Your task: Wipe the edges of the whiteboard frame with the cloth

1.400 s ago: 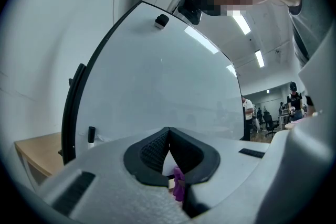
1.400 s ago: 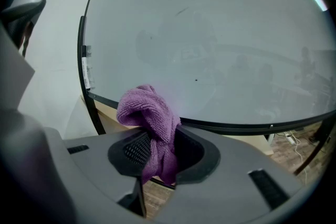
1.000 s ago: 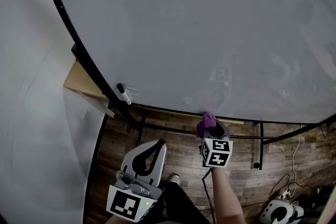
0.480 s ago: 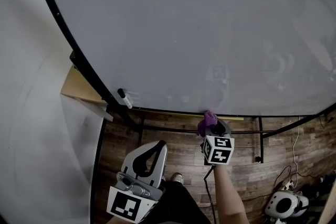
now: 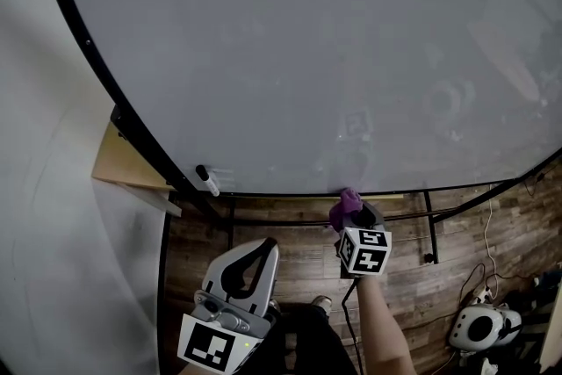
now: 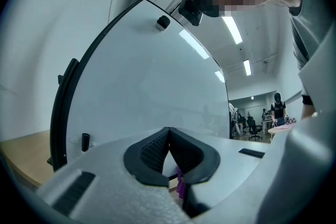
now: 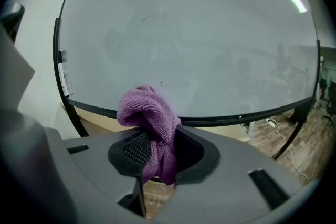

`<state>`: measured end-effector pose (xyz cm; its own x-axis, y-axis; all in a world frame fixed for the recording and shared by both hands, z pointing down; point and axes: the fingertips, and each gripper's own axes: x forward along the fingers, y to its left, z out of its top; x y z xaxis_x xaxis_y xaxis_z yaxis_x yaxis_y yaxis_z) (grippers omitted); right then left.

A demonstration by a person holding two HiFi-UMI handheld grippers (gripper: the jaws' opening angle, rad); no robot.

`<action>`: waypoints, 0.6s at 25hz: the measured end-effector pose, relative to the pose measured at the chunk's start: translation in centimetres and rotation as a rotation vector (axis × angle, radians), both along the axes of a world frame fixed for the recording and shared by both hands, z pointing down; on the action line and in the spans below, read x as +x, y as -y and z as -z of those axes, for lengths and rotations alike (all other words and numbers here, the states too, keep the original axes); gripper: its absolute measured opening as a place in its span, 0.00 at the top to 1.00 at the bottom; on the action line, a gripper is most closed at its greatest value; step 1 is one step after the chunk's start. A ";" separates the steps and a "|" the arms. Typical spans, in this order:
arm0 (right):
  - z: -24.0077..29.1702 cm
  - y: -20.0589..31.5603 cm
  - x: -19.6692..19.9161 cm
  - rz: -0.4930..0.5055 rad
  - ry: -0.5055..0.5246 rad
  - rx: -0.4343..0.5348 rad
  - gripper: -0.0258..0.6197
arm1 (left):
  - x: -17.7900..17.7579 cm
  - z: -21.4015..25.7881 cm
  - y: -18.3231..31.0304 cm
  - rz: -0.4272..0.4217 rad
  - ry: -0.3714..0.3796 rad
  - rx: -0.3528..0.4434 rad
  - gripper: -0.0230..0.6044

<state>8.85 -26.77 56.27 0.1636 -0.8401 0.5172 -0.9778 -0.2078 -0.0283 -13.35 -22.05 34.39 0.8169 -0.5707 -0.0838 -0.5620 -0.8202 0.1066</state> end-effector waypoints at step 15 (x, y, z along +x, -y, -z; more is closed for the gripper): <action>0.3 -0.8 2.9 0.103 0.001 0.006 0.79 | 5.5 0.8 -0.4 0.089 -0.044 0.042 0.94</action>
